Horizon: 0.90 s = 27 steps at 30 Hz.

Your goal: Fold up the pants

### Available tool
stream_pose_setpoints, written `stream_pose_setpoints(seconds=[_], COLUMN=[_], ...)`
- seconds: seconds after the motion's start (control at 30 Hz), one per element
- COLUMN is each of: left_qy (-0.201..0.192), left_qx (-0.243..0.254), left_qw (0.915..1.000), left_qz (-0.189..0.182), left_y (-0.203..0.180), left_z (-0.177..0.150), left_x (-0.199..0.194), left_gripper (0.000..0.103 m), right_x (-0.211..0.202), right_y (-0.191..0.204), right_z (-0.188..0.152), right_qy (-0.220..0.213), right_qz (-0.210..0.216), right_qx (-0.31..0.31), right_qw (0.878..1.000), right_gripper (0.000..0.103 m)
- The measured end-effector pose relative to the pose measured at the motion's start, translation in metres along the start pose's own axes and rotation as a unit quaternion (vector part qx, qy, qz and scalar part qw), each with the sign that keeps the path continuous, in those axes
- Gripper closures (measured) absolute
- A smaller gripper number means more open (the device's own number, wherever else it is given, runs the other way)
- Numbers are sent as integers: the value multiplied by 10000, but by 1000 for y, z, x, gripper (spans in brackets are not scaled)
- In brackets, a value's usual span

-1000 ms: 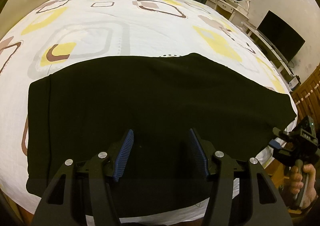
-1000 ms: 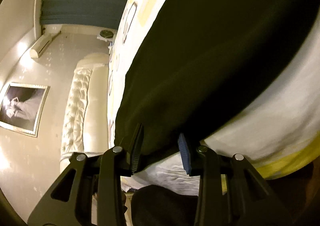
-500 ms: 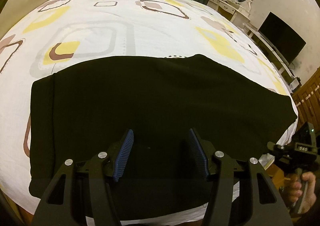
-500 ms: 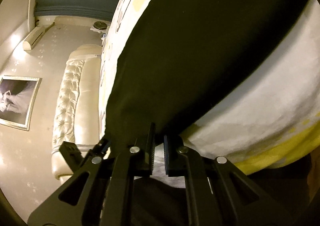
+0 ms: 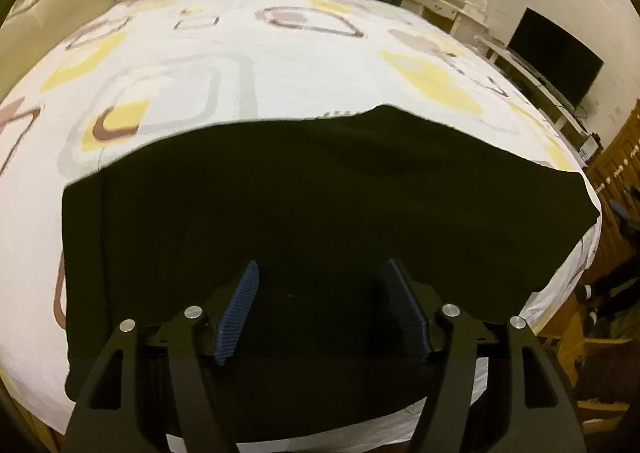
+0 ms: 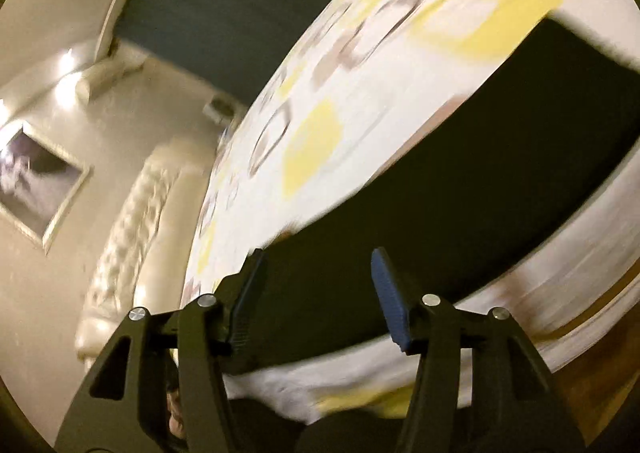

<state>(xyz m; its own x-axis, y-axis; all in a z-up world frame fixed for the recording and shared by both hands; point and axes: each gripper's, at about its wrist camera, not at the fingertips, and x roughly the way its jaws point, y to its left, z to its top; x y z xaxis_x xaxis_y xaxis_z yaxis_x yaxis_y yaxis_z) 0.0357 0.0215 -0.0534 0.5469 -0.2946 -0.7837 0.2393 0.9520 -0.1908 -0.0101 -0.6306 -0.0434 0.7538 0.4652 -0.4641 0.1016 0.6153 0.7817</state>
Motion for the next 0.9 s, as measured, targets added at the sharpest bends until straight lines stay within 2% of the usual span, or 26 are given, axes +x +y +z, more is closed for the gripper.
stream_pose_setpoints(seconds=[0.07, 0.17, 0.2, 0.3, 0.37, 0.43, 0.6, 0.7, 0.77, 0.87, 0.9], left_qy=[-92, -306, -332, -345, -354, -280, -104, -90, -78, -48, -26], left_qx=[70, 59, 16, -141, -224, -291, -325, -242, -190, -188, -176], left_qw=[9999, 9995, 9994, 9993, 9990, 9988, 9985, 9984, 9983, 9982, 9982], left_qz=[-12, 50, 61, 104, 176, 286, 430, 513, 542, 562, 580], left_y=[-3, -3, -3, 2, 4, 5, 5, 2, 1, 1, 1], left_z=[1, 3, 4, 6, 7, 7, 10, 12, 12, 12, 12], left_x=[-4, -9, -10, -8, -6, -2, 8, 11, 13, 15, 16], left_gripper=[33, 27, 26, 25, 25, 25, 25, 25, 25, 25, 25], right_x=[-30, -59, -64, -68, -56, -45, -22, -8, 4, 18, 21], right_y=[-42, -105, -121, -164, -185, -193, -207, -212, -202, -183, -179], right_z=[33, 70, 78, 98, 106, 109, 119, 125, 125, 125, 125], right_qy=[-316, -589, -603, -621, -482, -413, -184, 260, 572, 942, 1043], right_qz=[-338, -928, -1002, -1112, -793, -908, -484, -288, -166, -507, -627], right_qx=[141, 514, 620, 885, 1112, 1119, 1124, 1090, 1007, 583, 492], right_qw=[9988, 9926, 9912, 9879, 9895, 9887, 9923, 9933, 9931, 9926, 9914], right_gripper=[43, 42, 42, 42, 42, 42, 42, 41, 41, 44, 55])
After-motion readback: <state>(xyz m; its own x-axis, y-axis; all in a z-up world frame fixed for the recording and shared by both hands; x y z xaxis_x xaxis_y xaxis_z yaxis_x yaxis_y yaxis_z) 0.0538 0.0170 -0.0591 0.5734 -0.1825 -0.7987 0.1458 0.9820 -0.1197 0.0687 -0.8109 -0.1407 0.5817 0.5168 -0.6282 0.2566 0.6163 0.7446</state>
